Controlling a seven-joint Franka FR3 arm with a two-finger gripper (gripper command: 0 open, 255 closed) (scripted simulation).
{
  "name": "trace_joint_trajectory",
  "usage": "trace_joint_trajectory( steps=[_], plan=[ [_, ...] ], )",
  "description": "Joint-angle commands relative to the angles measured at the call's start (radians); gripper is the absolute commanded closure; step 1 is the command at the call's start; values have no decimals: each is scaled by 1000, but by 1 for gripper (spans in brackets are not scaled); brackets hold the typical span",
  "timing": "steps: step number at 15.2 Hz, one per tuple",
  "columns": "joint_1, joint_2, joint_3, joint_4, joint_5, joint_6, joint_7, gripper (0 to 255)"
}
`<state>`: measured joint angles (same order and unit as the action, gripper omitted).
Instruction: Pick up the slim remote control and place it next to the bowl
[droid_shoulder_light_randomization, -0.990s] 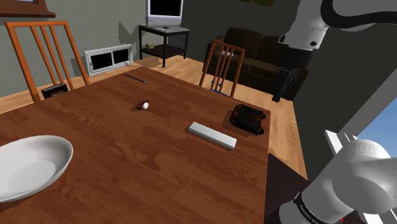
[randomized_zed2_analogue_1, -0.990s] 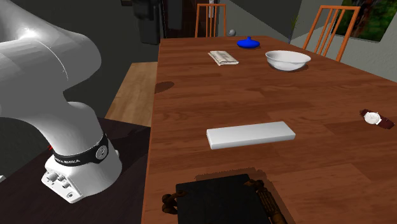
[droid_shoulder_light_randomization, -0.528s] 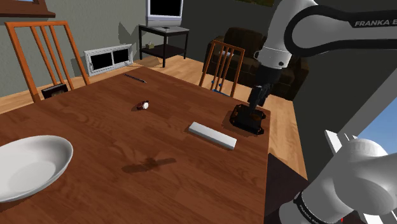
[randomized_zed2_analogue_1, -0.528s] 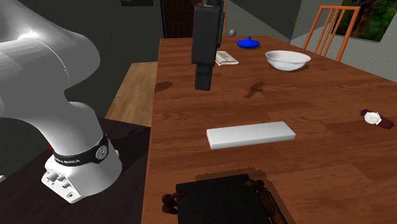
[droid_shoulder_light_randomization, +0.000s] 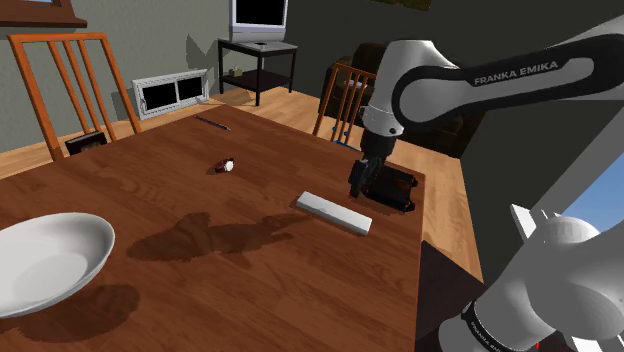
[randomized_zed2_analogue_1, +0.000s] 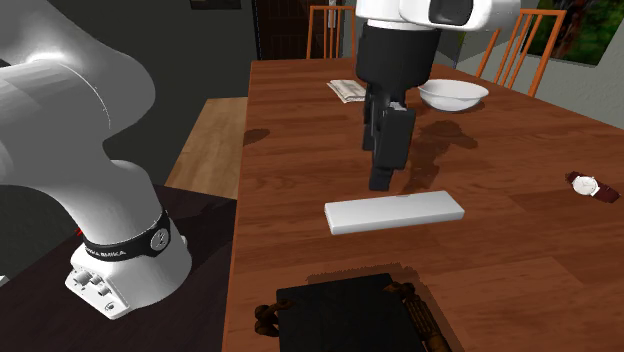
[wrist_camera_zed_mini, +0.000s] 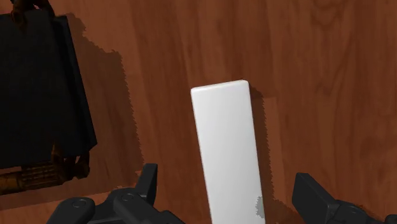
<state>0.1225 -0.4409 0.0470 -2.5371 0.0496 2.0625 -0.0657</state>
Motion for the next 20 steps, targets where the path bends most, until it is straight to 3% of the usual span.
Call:
trace_joint_trajectory(
  steps=[1, 5, 13, 20],
  plan=[
    [11, 66, 13, 4, 4, 74, 2, 0],
    [29, 211, 41, 35, 3, 208, 11, 0],
    [30, 288, 45, -7, 0, 327, 14, 0],
    [30, 288, 45, -7, 0, 327, 14, 0]
  ],
)
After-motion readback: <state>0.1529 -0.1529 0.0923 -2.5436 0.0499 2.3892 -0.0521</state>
